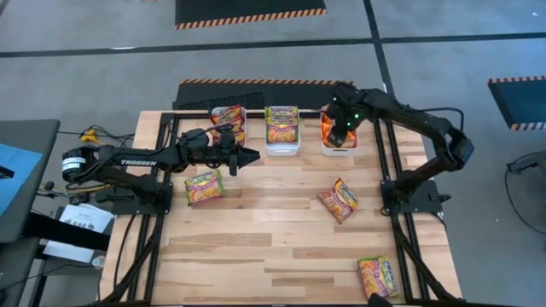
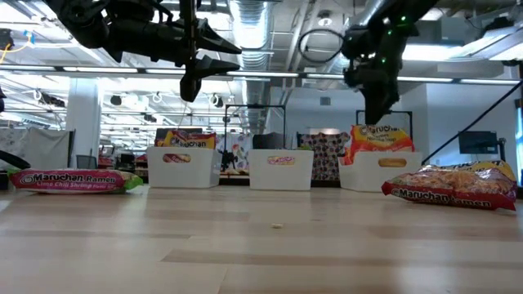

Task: Sort Maruchan noodles
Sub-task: Put the orange noodle pack into the right white bin

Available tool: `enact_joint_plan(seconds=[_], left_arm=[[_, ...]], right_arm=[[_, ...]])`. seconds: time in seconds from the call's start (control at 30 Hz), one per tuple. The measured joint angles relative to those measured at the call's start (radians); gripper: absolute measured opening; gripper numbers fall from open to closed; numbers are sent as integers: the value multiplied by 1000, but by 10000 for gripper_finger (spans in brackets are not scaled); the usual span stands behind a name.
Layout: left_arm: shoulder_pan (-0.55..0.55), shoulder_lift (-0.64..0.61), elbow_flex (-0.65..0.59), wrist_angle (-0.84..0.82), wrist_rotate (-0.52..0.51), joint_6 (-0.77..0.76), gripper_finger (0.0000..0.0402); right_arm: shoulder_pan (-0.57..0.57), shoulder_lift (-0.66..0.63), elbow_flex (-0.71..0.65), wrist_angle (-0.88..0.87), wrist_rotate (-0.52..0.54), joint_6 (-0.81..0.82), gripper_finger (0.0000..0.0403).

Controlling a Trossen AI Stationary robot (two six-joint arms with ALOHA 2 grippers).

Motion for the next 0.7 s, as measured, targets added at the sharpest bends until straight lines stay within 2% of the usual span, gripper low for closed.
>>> enact_joint_plan(seconds=[0.23,0.43,0.53,0.7], left_arm=[[0,0,0,0,0,0,116],[0,0,0,0,0,0,116],[0,0,0,-1,0,-2,116],[0,0,1,-2,1,-3,116]], right_arm=[[30,111,-1,-9,42,-17,166],[23,204,0,-33,50,-25,125],[22,215,1,-27,48,-31,110],[18,189,2,-21,46,-54,108]])
